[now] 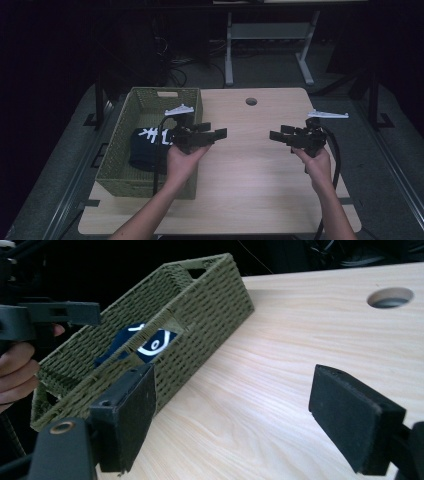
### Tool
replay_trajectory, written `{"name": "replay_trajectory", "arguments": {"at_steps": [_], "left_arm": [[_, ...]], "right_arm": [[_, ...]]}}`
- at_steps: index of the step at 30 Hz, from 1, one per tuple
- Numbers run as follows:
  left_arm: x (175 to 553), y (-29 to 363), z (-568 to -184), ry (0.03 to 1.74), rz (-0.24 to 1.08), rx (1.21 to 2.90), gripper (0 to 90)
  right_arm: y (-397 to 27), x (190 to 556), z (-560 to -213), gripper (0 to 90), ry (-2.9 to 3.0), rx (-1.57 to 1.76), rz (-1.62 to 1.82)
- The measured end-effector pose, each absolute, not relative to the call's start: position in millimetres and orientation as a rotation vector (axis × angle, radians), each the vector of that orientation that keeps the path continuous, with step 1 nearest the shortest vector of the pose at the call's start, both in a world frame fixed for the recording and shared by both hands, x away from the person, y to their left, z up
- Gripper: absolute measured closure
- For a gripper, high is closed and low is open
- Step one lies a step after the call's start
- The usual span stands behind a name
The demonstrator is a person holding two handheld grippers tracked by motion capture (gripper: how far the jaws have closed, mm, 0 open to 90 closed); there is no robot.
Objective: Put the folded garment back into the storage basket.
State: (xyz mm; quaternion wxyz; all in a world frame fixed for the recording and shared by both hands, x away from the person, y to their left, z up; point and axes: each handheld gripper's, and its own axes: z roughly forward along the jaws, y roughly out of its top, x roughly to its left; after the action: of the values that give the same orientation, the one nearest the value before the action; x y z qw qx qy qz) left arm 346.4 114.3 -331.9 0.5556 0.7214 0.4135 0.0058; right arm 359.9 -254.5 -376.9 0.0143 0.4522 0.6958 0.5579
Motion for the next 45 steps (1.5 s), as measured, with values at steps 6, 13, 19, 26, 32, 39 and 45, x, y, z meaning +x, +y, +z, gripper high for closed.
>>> {"name": "replay_trajectory", "arguments": {"at_steps": [6,13,19,26,32,39,45], "left_arm": [[343,103,-335,0.944,0.002,1.727,20.0],[338,91,-340,0.917,-0.019,1.744,19.9],[335,81,-344,0.898,-0.046,1.747,19.9],[330,67,-351,0.88,-0.068,1.75,20.3],[324,58,-357,0.862,-0.065,1.762,20.0],[318,52,-365,0.847,-0.064,1.773,20.0],[310,49,-376,0.828,-0.084,1.787,20.1]], "right_arm": [[-266,356,-380,18.7,2.144,1.426,1.728],[-279,352,-386,18.7,2.105,1.459,1.734],[-290,348,-389,18.7,2.098,1.48,1.713],[-302,343,-397,18.7,2.089,1.509,1.69],[-309,339,-405,18.7,2.084,1.542,1.674],[-313,334,-413,18.8,2.083,1.554,1.66],[-315,329,-418,18.8,2.089,1.561,1.64]]}}
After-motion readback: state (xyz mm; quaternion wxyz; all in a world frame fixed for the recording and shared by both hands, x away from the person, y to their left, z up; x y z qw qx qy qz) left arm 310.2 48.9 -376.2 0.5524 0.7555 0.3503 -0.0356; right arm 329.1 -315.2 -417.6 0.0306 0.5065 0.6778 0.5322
